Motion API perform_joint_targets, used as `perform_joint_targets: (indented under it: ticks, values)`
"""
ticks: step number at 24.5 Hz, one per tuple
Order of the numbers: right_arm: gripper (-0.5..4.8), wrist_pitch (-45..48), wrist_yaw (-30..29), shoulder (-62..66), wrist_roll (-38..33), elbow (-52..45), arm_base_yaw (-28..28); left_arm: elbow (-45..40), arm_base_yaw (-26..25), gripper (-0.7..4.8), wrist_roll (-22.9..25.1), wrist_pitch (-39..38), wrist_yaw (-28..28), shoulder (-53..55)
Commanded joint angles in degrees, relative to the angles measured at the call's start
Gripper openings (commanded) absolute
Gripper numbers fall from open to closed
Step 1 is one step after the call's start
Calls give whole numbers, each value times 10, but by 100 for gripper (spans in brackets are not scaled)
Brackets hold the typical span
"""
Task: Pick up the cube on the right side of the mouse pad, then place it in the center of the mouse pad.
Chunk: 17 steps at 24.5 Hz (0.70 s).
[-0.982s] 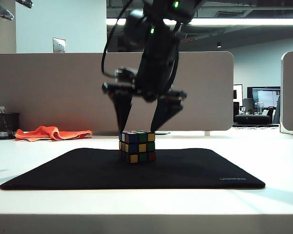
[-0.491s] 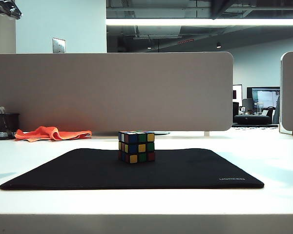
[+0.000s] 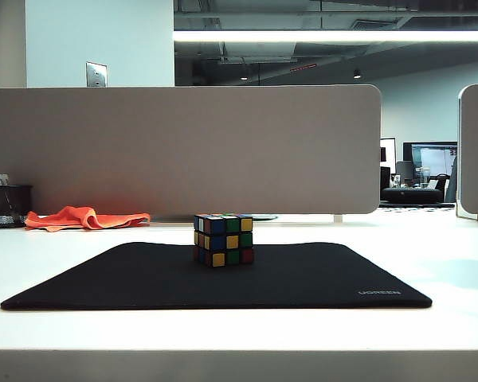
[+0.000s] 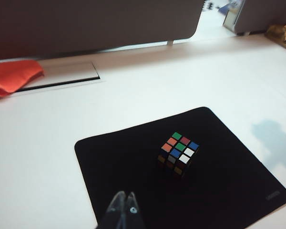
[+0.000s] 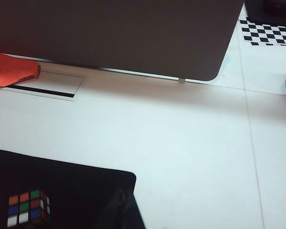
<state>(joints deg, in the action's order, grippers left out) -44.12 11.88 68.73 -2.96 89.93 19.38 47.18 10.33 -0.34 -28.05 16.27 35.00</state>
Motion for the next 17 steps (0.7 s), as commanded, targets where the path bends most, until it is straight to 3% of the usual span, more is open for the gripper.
perform_joint_targets:
  ticks: [1,7,11,13,17]
  values:
    - [-9,35,2,-63,-5,-83,0,-21,1,-6,-7,4,-28,-43]
    - [-9,62,40,-200,-5,-273,0,-77,1,-6,-8,3,-37,-119]
    - [-8,147,40,-305,-20,-406,0,-140,1,-6,-8,28,-37,-151]
    - [-4,203,50,-385,-19,-517,0,-193,1,-6,-8,49,-41,-155]
    - [26,198,14,-437,-20,-596,0,-233,1,-6,-38,49,-47,-155]
